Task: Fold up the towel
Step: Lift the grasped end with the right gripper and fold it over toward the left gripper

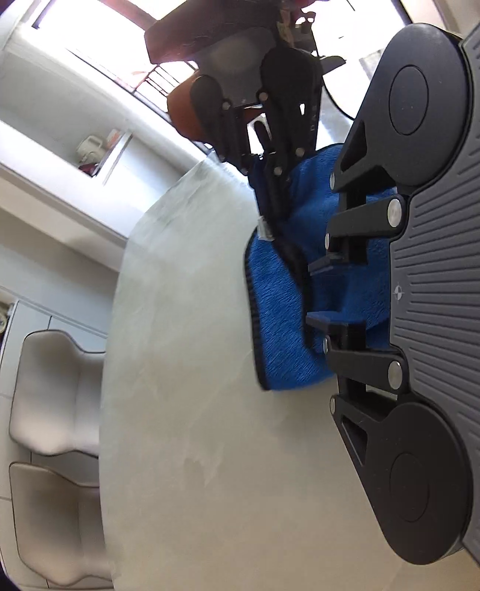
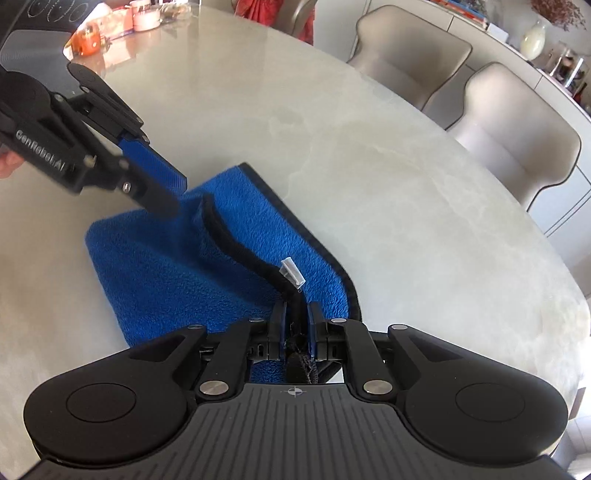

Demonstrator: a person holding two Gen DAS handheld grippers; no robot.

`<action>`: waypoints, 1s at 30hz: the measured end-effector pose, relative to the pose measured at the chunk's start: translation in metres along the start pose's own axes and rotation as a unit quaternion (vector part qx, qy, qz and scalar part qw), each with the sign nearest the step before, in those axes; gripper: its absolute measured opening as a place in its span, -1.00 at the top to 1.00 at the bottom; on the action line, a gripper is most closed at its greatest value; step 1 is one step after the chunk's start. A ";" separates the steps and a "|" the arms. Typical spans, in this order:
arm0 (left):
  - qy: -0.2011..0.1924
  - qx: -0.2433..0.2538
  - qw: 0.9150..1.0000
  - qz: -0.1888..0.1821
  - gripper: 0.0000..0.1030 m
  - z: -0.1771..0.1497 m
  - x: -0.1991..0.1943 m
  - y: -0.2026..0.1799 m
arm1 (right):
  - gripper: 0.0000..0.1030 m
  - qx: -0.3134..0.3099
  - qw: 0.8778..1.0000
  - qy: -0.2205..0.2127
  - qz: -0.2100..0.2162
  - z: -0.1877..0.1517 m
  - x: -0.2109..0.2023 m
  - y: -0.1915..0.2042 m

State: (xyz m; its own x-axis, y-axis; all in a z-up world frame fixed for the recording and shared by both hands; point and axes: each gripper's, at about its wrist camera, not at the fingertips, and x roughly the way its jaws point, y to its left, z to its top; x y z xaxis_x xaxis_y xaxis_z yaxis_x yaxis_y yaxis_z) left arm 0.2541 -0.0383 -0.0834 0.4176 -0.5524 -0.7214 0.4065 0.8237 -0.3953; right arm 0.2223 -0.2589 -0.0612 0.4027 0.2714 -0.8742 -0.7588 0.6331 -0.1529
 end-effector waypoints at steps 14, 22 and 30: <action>0.030 -0.010 0.998 0.058 0.33 0.001 0.027 -0.004 | 0.75 0.015 1.000 -0.018 -0.010 -0.005 0.007 -0.007; -0.034 -0.018 0.997 0.067 0.86 -0.001 -0.008 -0.007 | 0.75 0.007 0.999 -0.045 -0.026 0.005 -0.007 -0.008; -0.049 0.012 0.993 0.103 0.86 0.004 -0.016 -0.014 | 0.75 -0.023 0.998 -0.037 -0.034 0.027 0.010 -0.014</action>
State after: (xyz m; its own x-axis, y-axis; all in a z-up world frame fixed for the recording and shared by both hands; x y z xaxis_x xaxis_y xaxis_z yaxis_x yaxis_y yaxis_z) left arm 0.2449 -0.0415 -0.0637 0.5705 -0.3832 -0.7264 0.3232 0.9179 -0.2304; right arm 0.2507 -0.2456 -0.0552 0.4897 0.2817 -0.8251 -0.7504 0.6180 -0.2343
